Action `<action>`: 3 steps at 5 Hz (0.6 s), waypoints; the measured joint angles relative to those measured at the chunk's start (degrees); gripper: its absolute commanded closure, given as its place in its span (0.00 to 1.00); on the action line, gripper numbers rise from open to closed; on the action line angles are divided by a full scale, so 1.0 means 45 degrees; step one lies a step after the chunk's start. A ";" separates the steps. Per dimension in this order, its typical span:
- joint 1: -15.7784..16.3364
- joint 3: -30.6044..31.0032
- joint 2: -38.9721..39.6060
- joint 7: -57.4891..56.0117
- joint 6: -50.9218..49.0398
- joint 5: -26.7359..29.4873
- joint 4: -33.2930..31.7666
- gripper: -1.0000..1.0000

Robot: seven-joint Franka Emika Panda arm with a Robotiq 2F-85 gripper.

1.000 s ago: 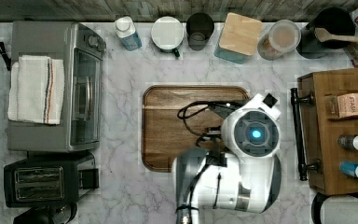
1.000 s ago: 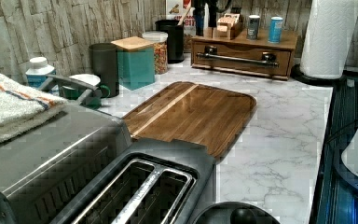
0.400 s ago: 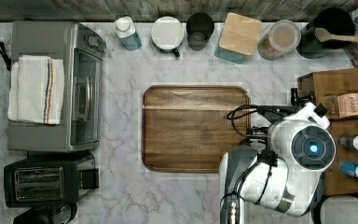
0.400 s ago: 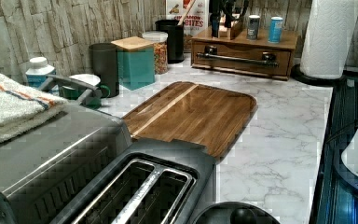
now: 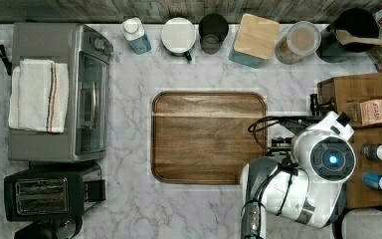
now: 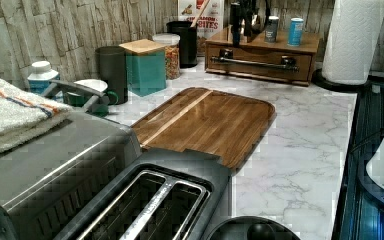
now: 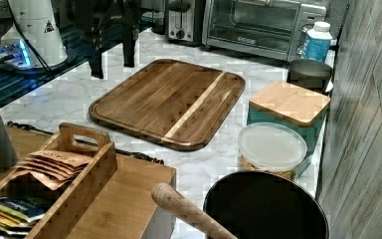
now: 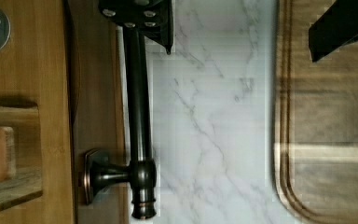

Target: Open the drawer.

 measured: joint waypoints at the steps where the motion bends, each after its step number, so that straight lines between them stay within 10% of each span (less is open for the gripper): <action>1: -0.0134 -0.0362 0.0633 -0.2089 0.0703 0.0002 0.0025 0.00; 3: -0.0379 -0.1018 0.2111 -0.3656 0.1921 0.0760 0.0149 0.00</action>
